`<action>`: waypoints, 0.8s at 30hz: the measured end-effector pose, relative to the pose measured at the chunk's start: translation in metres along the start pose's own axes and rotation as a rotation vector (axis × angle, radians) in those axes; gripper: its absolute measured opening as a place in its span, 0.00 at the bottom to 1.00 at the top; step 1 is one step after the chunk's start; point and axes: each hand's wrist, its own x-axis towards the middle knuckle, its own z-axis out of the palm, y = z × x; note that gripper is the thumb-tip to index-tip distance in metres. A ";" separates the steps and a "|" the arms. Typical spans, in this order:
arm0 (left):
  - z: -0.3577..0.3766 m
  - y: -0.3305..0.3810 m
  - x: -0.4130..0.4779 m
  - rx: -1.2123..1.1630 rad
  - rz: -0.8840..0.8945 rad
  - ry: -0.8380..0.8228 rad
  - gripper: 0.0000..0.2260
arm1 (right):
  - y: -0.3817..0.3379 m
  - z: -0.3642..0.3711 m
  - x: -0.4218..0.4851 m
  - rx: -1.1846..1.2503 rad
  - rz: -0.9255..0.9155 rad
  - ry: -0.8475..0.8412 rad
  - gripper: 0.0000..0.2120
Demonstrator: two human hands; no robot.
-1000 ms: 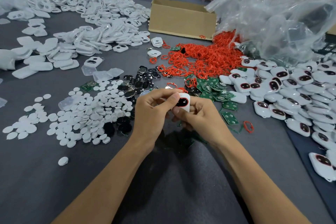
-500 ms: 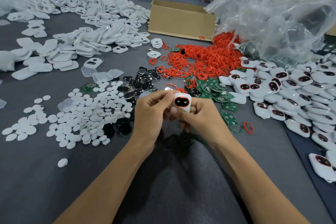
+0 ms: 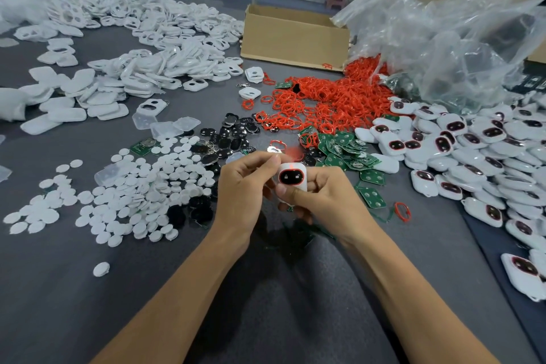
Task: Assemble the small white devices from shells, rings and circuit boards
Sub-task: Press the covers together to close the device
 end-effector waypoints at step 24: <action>0.000 -0.004 0.001 0.174 0.086 -0.078 0.07 | 0.005 -0.003 0.003 -0.117 -0.038 0.024 0.06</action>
